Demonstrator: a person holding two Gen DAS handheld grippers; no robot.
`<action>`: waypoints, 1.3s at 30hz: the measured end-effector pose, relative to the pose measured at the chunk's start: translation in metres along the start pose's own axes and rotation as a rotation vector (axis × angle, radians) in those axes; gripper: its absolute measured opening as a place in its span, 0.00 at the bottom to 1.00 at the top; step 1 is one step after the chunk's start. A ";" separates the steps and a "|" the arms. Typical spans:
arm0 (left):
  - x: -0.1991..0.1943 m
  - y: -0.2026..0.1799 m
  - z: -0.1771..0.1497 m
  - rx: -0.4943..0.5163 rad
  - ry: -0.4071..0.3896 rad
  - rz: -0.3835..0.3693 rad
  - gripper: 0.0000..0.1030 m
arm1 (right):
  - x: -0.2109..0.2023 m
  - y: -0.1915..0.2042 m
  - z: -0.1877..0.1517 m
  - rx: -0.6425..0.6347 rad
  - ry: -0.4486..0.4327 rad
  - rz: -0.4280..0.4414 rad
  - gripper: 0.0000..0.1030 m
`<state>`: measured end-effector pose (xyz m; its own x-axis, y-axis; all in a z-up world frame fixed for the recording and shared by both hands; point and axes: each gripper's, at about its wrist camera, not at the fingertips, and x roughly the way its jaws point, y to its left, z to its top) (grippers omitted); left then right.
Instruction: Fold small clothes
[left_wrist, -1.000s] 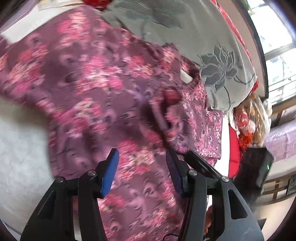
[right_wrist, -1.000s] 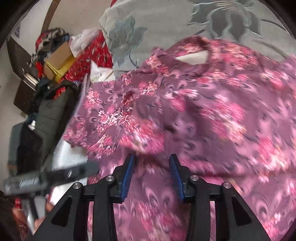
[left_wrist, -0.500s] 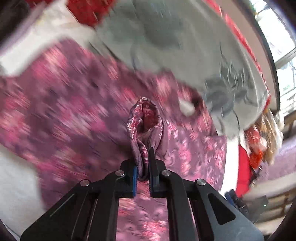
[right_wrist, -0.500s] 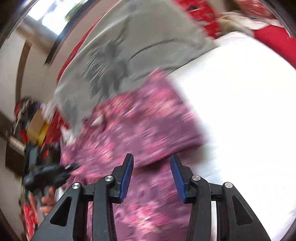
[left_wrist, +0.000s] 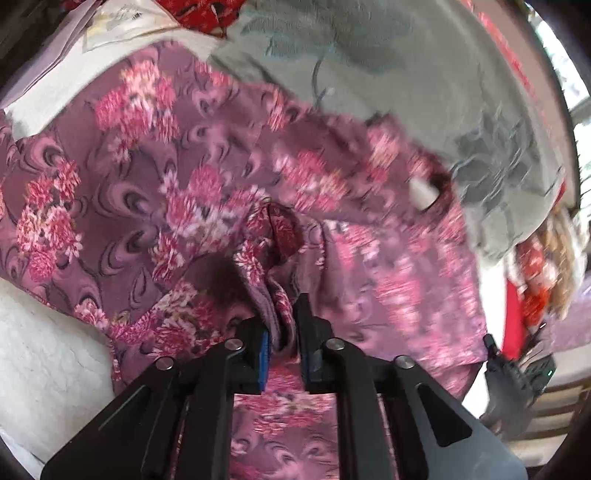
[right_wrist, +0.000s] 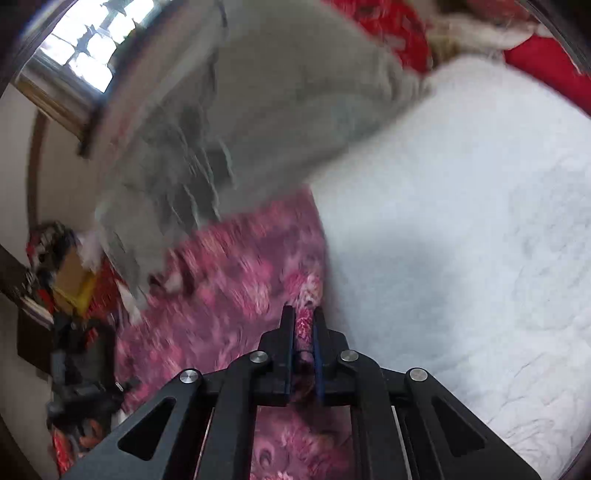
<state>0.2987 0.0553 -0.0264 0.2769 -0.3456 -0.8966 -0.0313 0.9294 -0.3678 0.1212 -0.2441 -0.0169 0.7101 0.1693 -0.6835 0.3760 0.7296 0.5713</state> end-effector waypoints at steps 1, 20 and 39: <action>0.004 0.002 -0.002 0.005 0.019 0.023 0.13 | 0.007 -0.007 -0.002 0.007 0.026 -0.043 0.07; -0.047 0.048 -0.021 -0.071 -0.046 -0.094 0.23 | 0.043 0.144 -0.077 -0.320 0.202 0.076 0.13; -0.079 0.281 0.054 -0.526 -0.145 0.011 0.38 | 0.143 0.225 -0.156 -0.493 0.215 0.207 0.23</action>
<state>0.3202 0.3513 -0.0457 0.4022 -0.2797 -0.8718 -0.5012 0.7296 -0.4653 0.2149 0.0474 -0.0570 0.5830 0.4350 -0.6862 -0.1164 0.8806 0.4593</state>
